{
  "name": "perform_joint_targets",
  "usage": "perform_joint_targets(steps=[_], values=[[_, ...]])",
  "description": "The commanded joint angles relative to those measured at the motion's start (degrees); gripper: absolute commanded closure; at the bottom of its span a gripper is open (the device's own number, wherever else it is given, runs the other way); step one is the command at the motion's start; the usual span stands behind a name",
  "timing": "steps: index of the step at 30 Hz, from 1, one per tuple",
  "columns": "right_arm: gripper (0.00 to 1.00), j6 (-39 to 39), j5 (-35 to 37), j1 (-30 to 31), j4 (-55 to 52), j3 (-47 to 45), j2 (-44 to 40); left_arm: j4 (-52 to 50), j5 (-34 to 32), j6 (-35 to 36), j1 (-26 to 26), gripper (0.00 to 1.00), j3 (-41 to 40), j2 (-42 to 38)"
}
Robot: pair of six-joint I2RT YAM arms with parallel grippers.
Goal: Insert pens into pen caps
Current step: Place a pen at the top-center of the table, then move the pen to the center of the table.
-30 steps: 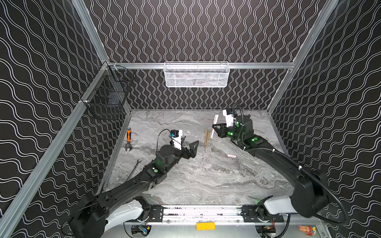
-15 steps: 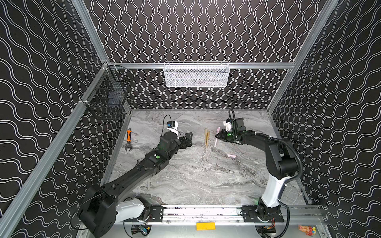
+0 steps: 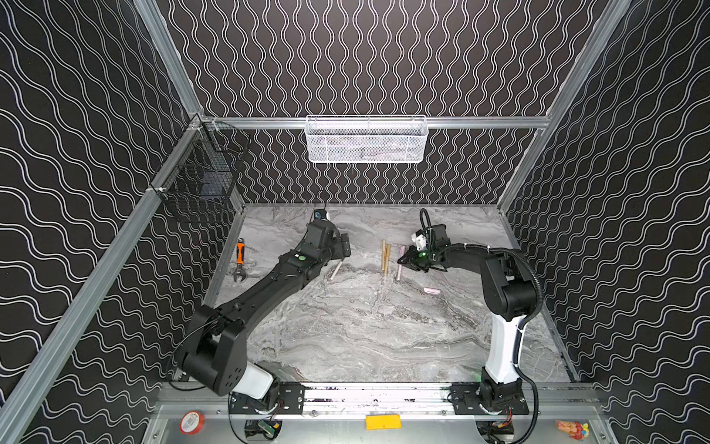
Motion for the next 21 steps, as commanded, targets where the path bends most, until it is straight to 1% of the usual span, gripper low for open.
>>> perform_joint_targets(steps=[1, 3, 7, 10, 13, 16, 21], values=[[0.78, 2.5, -1.4, 0.1, 1.4, -0.2, 0.5, -5.1, -1.6, 4.5, 0.3, 0.09, 1.8, 2.8], [0.76, 3.5, -2.7, 0.1, 2.3, -0.3, 0.9, -5.5, -2.2, 4.8, 0.4, 0.09, 2.0, 4.5], [0.75, 5.6, -1.9, 0.0, 3.4, -0.9, 1.0, -5.1, -1.4, 5.2, 0.5, 0.1, 2.3, 7.2], [0.72, 6.1, -2.1, 0.0, 3.8, -2.1, -0.7, -3.8, -1.8, 5.3, 0.5, 0.1, 1.7, 8.3], [0.71, 5.5, -1.2, -0.1, 3.5, -4.2, -4.8, -2.9, -2.3, 6.2, 0.5, 0.12, 1.5, 10.2], [0.69, 4.9, 0.4, -0.2, 2.9, -6.6, -9.9, -2.8, -2.4, 7.6, 0.5, 0.17, 2.0, 13.1], [0.68, 5.0, 3.8, -0.2, 3.2, -12.7, -19.8, -4.1, -3.2, 11.1, 0.5, 0.32, 4.0, 16.9]])
